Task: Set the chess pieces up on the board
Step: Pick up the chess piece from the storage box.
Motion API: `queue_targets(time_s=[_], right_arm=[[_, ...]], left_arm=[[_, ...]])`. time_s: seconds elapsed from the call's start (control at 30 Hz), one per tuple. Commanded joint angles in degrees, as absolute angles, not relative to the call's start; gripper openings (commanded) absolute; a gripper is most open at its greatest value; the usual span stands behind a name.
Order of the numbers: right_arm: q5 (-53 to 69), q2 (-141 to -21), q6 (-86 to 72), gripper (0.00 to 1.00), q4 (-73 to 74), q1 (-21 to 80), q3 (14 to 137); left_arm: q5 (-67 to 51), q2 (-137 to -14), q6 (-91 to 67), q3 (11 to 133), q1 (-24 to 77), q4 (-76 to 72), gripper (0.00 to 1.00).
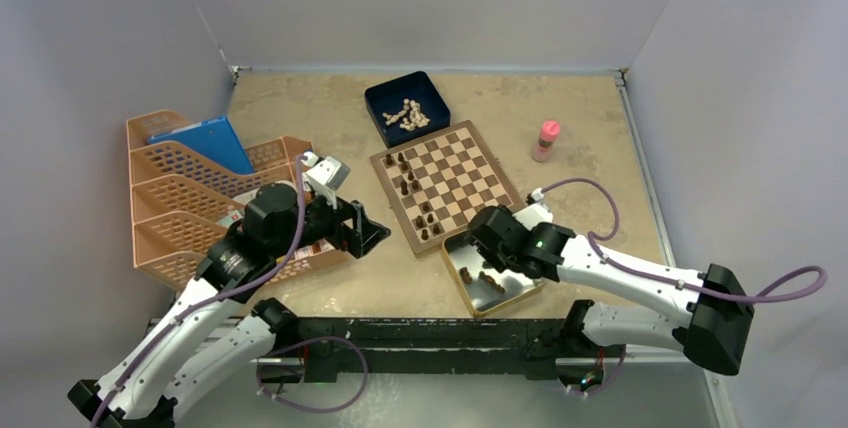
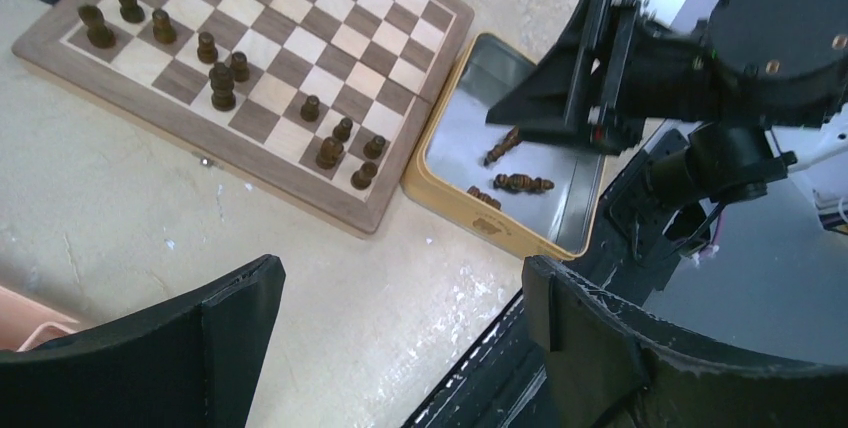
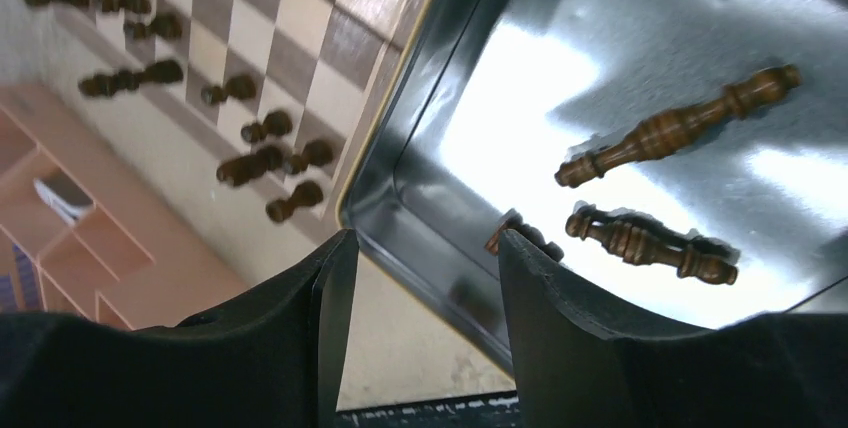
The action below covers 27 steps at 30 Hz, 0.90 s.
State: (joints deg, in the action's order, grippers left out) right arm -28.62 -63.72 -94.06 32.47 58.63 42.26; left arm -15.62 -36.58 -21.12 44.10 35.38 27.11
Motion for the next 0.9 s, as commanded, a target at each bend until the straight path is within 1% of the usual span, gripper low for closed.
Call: queue_targets(time_s=[0.0,0.1,0.2,0.37,0.57,0.87], right_arm=[[-28.6,-62.0,-100.0,0.57,37.2,55.1,43.3],[-28.9,-63.2,-101.8,0.56,39.7,53.5,43.5],[-27.9,-64.7,-104.4,0.53,41.9,51.1,42.7],[-25.7,-64.7,-105.4,0.52,38.7,47.6,39.2],[-25.6,-68.8,-107.7,0.53,42.2,44.6,39.5],[-24.1,-69.7,-107.6,0.55,41.4,42.8,38.5]], left_arm=[[-17.0,-37.2,-18.9,46.2,35.4,27.9,0.88],[-16.5,-36.0,-18.7,46.0,35.5,27.4,0.86],[-16.3,-34.7,-18.7,45.5,35.4,27.0,0.86],[-15.2,-34.1,-18.7,45.6,35.4,27.3,0.85],[-15.4,-34.2,-18.6,45.7,35.5,27.3,0.85],[-15.5,-34.7,-18.1,45.8,35.5,27.5,0.84]])
